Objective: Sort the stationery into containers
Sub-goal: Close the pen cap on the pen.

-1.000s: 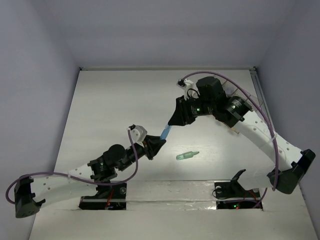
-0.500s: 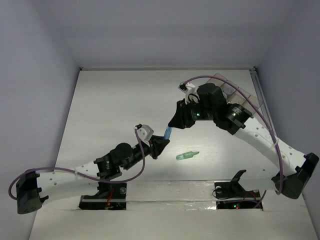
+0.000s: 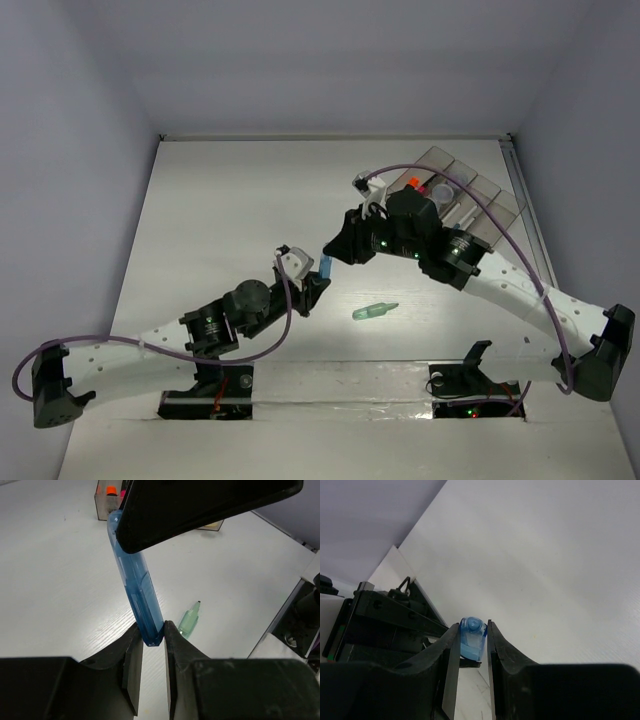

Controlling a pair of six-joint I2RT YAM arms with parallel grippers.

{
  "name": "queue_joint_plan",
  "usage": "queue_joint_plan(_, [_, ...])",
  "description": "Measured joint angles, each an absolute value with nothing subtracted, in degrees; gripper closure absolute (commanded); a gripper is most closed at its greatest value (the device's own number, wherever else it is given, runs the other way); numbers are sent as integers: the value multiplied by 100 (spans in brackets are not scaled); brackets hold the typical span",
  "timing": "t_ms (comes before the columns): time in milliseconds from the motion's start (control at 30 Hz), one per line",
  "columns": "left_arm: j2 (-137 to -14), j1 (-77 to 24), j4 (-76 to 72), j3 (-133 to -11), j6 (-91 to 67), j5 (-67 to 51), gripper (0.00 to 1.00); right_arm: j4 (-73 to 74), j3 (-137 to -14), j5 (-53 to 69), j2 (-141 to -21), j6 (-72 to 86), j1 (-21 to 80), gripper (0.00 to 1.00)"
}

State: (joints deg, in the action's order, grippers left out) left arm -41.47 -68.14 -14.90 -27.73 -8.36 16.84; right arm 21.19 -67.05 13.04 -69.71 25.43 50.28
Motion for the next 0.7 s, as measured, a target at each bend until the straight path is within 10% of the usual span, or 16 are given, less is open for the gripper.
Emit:
queue_joint_plan(433, [-4195,-6816,-1142,-3050,-801,1964,100,1472,-6318,550,-6705,2991,5225,98])
queue_joint_plan(700, [-4244,-6816,-2038,-3052,-1107,1846,52,1455,-6469,121,-6740,3166,5052,98])
